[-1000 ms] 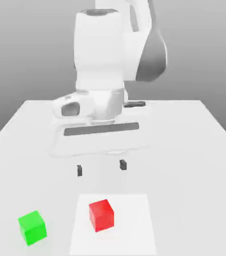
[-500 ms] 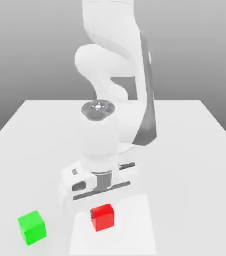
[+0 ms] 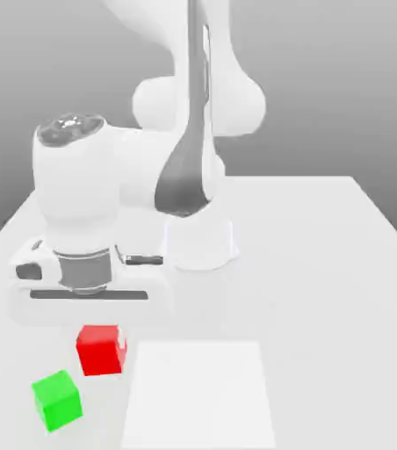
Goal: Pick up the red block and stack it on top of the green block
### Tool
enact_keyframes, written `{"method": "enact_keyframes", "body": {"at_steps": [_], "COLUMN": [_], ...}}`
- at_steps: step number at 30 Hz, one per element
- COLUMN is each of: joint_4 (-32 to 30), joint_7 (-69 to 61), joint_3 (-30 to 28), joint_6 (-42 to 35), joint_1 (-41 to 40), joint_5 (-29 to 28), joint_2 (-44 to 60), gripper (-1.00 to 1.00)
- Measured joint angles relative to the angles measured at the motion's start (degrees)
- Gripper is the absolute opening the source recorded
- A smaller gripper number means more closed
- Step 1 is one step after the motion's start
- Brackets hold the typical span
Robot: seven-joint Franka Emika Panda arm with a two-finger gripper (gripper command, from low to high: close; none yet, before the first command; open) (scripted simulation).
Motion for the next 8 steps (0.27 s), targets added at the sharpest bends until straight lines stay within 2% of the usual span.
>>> {"method": "enact_keyframes", "body": {"at_steps": [4,5,8], "joint_4": [1.5,1.6,1.6], "joint_7": [-1.3,-1.9,-1.9], "joint_3": [1.3,1.9,1.9], "joint_6": [5.4,6.9,6.9], "joint_1": [-1.8,-2.3,-2.3], "joint_5": [4.0,4.9,4.9], "joint_2": [7.1,8.8,8.8], "gripper": [-1.00,1.00,1.00]}}
